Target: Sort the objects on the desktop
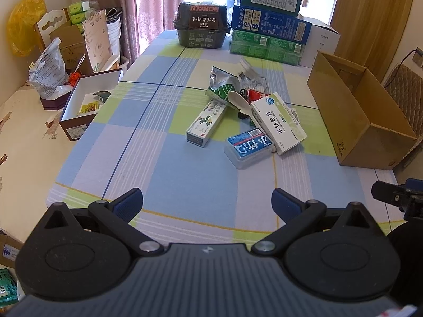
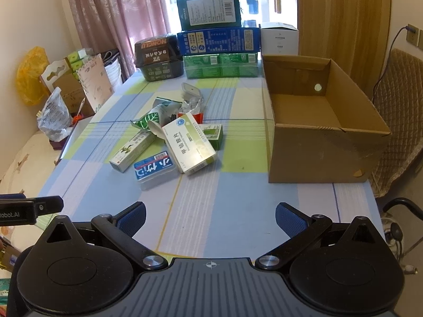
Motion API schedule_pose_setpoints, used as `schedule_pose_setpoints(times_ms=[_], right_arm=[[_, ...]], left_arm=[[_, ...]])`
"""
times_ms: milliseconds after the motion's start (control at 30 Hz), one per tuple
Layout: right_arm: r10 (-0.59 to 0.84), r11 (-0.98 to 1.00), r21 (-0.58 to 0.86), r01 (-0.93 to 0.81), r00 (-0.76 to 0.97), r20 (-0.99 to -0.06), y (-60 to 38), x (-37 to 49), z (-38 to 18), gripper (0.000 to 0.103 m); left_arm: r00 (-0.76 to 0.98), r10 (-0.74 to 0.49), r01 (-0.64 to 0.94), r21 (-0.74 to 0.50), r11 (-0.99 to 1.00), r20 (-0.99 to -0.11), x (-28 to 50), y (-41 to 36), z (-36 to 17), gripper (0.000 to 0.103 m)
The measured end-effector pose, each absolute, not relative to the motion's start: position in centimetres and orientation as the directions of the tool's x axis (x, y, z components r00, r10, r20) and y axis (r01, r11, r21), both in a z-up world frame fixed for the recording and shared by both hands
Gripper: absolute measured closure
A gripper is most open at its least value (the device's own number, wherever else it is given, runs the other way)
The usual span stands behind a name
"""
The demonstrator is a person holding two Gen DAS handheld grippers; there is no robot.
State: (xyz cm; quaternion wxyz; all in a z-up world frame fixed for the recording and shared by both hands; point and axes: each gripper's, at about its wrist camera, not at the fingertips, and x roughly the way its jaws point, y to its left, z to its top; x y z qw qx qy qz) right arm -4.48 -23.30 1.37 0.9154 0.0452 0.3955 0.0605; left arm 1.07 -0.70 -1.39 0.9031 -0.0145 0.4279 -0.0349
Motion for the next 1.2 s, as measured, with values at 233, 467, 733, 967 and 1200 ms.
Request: schedule_pose_setpoints(times_ms=[233,467,733,967,1200], right_arm=[[0.14,0.99,0.12,-0.076,0.676,-0.724,-23.1,-4.3,1.4,0.002],[0.139,0.99,0.1,-0.096,0.671,-0.728,-22.8,-4.1,1.5,0.002],[0.133,0.991,0.091,-0.097,0.663,-0.737,-22.7,-4.4,0.9,0.002],[0.128,0.991,0.075,-0.107,0.68,-0.722,-22.9,-4.2,0.8,0.002],[0.156,0.985,0.057,-0.164,0.695,-0.702,-23.2,-2.6,-0.3,0.002]], left_arm=[[0.634,-0.104,0.057,-0.088,0.994,-0.766,1.2,-0.4,-1.2,0.001],[0.64,-0.121,0.064,-0.104,0.992,-0.759,1.1,-0.3,-0.8,0.001],[0.63,-0.139,0.054,-0.136,0.989,-0.764,1.1,0.0,-1.6,0.001],[0.632,-0.174,0.13,-0.118,0.984,-0.755,1.8,-1.0,-1.8,0.002],[0.651,-0.197,0.263,-0.026,0.964,-0.733,3.7,-1.7,-2.0,0.002]])
